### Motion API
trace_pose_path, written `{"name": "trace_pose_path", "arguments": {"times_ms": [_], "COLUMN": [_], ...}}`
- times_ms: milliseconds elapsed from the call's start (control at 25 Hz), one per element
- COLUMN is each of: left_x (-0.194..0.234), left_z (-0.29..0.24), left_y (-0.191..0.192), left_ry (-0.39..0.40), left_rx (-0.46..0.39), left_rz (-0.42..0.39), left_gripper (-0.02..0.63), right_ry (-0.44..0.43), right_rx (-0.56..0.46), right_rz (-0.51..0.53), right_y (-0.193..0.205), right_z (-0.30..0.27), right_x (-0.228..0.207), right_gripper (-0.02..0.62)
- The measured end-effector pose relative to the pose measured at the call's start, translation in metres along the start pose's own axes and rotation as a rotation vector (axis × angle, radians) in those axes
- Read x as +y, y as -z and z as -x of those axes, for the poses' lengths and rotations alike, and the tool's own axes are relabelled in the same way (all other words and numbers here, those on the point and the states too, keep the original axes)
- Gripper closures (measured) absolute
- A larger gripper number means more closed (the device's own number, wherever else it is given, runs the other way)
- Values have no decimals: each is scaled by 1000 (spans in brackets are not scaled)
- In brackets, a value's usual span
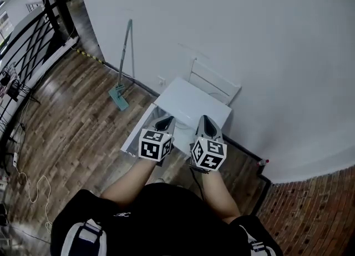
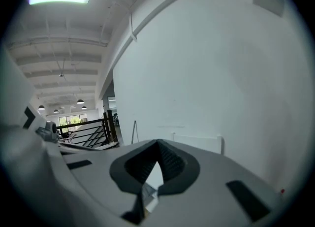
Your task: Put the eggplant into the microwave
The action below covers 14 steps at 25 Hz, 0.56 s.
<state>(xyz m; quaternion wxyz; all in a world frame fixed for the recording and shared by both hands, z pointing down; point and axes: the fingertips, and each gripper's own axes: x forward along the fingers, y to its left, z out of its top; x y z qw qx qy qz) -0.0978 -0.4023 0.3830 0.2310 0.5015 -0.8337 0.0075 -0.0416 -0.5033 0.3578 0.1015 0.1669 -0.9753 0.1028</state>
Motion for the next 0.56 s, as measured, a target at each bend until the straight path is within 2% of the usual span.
{"name": "trace_pose_path", "arguments": {"times_ms": [120, 560], "left_x": [-13, -31], "left_z": [3, -1], "left_y": [-7, -21], "left_ry": [53, 122], "left_rx": [-8, -43], "left_rz": [12, -42], "left_gripper": [607, 607], "right_ry": [11, -13], "right_rx": [-33, -72], "right_rz": [13, -2], "right_y": [-11, -20], "right_z": [2, 3], "right_x": [2, 11], "right_gripper": [588, 588]}}
